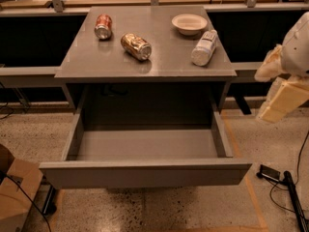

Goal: Close top drawer

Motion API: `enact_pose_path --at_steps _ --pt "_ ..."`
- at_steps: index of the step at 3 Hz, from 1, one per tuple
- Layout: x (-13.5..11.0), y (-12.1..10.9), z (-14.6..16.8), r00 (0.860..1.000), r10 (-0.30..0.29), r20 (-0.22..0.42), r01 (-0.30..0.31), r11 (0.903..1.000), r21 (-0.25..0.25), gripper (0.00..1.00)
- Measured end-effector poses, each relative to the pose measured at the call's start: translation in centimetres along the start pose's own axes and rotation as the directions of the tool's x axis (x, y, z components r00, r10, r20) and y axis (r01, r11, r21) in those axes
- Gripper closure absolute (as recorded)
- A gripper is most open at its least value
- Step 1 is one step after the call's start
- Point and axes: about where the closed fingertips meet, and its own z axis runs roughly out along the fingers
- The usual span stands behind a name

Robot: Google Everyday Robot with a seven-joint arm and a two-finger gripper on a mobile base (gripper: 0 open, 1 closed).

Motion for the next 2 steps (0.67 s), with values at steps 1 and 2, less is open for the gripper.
enact_pose_path --at_steps 1,2 --pt "0.9 1.2 3.8 1.000 -0.013 0.012 0.014 0.9938 -0.110 0.61" --pt "2.1 4.0 9.0 1.000 -0.016 0.014 0.019 0.9718 -0.235 0.84"
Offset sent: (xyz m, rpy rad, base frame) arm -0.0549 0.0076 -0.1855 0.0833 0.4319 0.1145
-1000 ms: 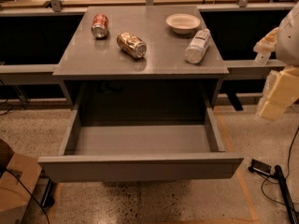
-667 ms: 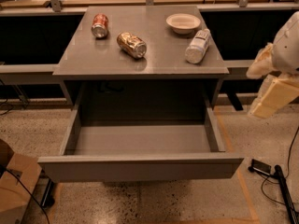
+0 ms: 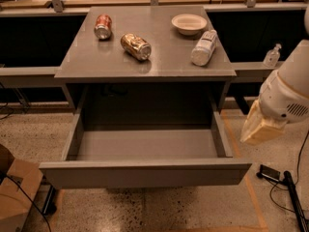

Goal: Close top drawer

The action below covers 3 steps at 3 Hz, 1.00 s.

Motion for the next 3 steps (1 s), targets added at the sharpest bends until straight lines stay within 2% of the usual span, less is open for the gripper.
enact_pose_path --at_steps 1,2,3 --pt "0.2 0.4 0.9 1.000 0.002 -0.007 -0.002 0.9998 -0.017 1.00" --pt "2.1 2.1 3.2 0.999 0.033 -0.027 -0.036 0.9941 -0.102 1.00" --pt "4.5 5.5 9.1 0.995 0.098 -0.001 -0.095 0.9674 -0.235 1.00"
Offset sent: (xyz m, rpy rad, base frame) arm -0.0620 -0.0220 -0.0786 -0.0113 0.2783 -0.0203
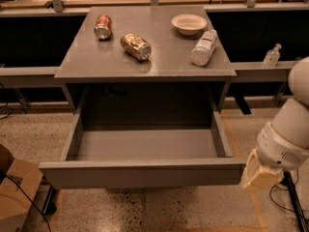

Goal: Close top drawer

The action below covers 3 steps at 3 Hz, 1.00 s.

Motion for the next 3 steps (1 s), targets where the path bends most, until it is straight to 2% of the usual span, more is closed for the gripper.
enact_pose_path --at_steps 1,2,3 --pt "1.7 0.9 6.1 0.998 0.038 0.046 -0.034 0.9954 -0.090 1.00" --pt "2.1 0.2 10.3 0.994 0.039 0.100 -0.028 0.9940 -0.106 1.00" --pt "1.0 -2.2 12.9 0.988 0.002 0.156 0.010 0.9972 -0.074 1.00"
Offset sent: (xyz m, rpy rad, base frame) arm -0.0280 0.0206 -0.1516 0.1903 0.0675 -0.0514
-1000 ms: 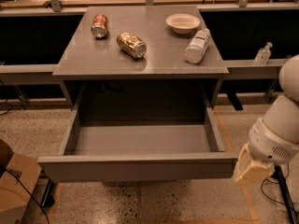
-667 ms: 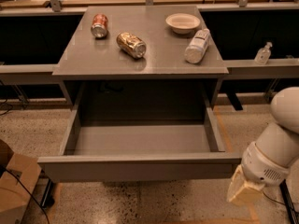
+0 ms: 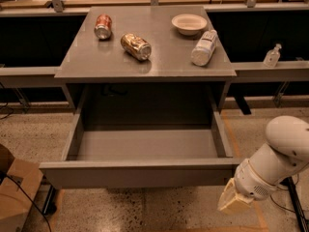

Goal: Close top drawer

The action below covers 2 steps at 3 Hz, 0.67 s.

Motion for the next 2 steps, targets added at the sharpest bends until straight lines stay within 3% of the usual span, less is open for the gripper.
enact_pose_path --at_steps 1,2 --pt "-2.91 -4.22 0.74 0.993 -0.103 0.061 0.099 0.9931 0.063 1.00" --pt "-2.91 -4.22 0.74 0.993 -0.103 0.060 0.099 0.9931 0.063 1.00"
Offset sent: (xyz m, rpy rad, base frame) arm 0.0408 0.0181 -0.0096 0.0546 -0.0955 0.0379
